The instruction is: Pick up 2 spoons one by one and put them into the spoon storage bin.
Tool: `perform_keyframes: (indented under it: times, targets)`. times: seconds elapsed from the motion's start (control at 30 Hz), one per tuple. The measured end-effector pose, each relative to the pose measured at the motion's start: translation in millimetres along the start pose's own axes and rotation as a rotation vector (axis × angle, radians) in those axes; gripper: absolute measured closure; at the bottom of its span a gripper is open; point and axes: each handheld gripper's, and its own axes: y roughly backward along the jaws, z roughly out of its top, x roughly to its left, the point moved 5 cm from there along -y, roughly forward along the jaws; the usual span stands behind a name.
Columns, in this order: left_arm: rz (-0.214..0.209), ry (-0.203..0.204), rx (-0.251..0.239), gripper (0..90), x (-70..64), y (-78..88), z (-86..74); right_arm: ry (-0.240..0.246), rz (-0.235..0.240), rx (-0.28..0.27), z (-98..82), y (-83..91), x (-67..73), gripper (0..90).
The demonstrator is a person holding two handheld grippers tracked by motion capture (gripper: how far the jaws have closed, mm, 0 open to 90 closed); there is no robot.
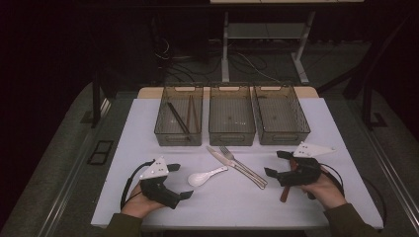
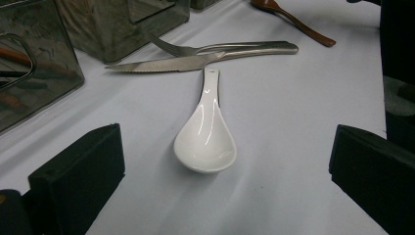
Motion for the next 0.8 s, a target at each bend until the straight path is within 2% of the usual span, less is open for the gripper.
perform_keyframes:
  times: [0.23, 0.43, 0.53, 0.6, 0.8]
  targets:
    - [0.011, -0.001, -0.006, 0.0, 0.6, 0.7, 0.6, -0.013, -0.026, 0.006, -20.2, 10.9, -0.5, 18.5]
    - [0.041, -0.012, -0.022, 6.7, 4.1, 3.4, 5.8, -0.038, -0.041, 0.0, -32.7, 22.8, -3.0, 18.4]
    - [0.046, -0.008, -0.04, 13.6, 9.2, 3.8, 12.1, -0.05, -0.054, 0.001, -37.2, 27.1, -5.1, 18.4]
    - [0.069, 0.002, -0.034, 15.4, 13.6, 1.8, 16.3, -0.055, -0.061, -0.003, -38.7, 28.9, -6.1, 18.4]
    - [0.058, -0.006, -0.023, 23.5, 21.6, -9.4, 31.2, -0.07, -0.052, -0.001, -41.8, 29.7, -5.4, 18.5]
